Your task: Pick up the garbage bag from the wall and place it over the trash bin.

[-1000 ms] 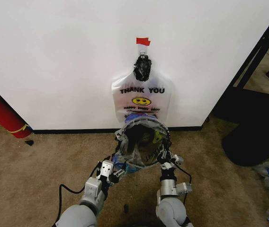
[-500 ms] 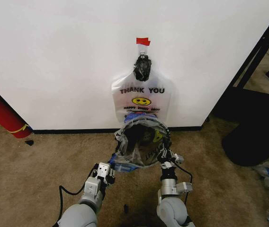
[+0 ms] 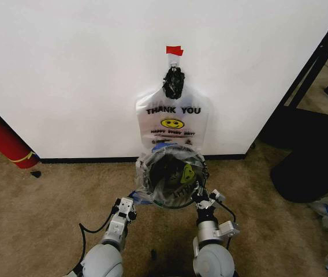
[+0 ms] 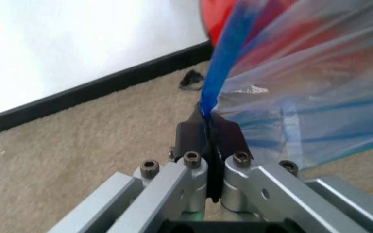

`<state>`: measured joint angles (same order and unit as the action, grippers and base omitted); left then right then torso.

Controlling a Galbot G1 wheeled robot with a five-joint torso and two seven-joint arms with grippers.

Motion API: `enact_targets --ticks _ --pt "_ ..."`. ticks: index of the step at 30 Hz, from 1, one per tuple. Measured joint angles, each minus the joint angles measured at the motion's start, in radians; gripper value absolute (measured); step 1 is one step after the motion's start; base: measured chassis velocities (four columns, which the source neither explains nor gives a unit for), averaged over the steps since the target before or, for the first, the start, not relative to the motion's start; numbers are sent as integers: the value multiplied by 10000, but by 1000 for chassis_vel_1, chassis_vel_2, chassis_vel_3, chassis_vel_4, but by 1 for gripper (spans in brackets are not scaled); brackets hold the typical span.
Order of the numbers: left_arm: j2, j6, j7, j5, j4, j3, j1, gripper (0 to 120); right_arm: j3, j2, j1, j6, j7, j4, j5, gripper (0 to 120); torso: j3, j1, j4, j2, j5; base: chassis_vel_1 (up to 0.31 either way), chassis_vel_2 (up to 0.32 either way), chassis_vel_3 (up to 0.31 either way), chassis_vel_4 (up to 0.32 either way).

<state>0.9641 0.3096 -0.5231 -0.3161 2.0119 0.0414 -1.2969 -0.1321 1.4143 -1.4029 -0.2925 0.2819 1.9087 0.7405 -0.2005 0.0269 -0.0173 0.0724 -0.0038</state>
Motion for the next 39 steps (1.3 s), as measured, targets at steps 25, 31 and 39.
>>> enact_targets --ticks 25,31,39 --pt "-1063 -2363 3027 628 1166 -1191 -1354 69 -377 214 570 -638 -389 -1370 209 0 0 0 -1 0 0 0 0 0 0" --pt "-713 -2752 2714 -164 1364 -1278 -810 88 -395 160 452 -641 -387 -1116 187 0 0 0 -1 0 -2 0 0 0 0" --pt "-10 -1964 1833 -1355 1917 -1293 49 100 -370 103 283 -711 -457 -998 -6 0 0 1 0 0 0 0 0 0 0"
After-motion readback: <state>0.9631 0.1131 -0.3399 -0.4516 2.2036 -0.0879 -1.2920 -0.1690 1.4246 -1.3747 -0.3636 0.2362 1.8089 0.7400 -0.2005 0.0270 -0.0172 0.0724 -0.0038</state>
